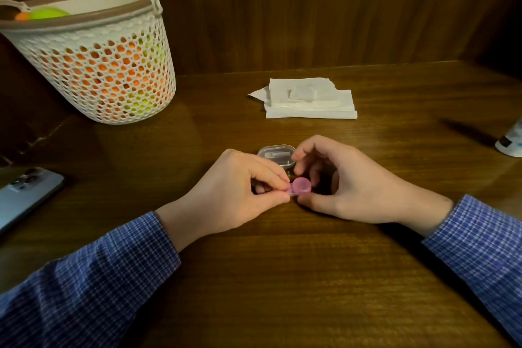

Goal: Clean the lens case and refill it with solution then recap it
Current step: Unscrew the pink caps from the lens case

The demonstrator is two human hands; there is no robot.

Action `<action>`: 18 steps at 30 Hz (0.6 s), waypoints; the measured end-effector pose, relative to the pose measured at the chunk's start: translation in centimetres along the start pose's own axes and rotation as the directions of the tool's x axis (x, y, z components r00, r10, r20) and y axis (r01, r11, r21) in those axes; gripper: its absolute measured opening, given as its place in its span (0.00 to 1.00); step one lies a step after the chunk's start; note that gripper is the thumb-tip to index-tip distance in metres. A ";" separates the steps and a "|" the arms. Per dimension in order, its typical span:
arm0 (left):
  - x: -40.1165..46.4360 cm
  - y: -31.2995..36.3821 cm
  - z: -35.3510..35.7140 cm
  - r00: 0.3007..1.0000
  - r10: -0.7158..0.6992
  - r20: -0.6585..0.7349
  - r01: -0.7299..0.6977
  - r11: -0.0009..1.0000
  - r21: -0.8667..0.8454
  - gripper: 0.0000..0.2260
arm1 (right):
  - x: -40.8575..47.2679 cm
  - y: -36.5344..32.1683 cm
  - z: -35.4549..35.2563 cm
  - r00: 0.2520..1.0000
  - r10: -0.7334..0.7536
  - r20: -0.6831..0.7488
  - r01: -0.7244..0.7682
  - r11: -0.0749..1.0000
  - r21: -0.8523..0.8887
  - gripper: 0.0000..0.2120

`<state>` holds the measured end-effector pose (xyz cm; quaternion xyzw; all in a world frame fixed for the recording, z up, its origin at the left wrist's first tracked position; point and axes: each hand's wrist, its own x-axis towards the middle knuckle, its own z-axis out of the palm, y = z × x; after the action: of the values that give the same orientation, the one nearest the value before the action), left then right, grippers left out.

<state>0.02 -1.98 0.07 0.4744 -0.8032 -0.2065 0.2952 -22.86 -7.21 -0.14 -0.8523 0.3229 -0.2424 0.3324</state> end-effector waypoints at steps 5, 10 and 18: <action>0.0 -0.1 0.0 1.000 0.009 0.002 -0.009 1.000 -0.027 0.08 | 0.0 0.2 0.1 1.000 0.018 -0.020 -0.018 1.000 0.013 0.22; 0.0 -0.1 0.1 1.000 0.008 0.000 -0.008 0.999 -0.047 0.08 | 0.0 0.2 -0.1 1.000 0.004 0.005 -0.004 1.000 0.019 0.22; 0.0 -0.1 0.0 1.000 -0.014 0.015 0.015 0.998 -0.057 0.09 | 0.1 0.4 -0.2 1.000 0.005 0.000 -0.005 1.000 0.022 0.16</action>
<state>0.05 -2.06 -0.01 0.4701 -0.7956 -0.2352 0.3012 -23.05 -7.56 -0.26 -0.8477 0.3224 -0.2452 0.3425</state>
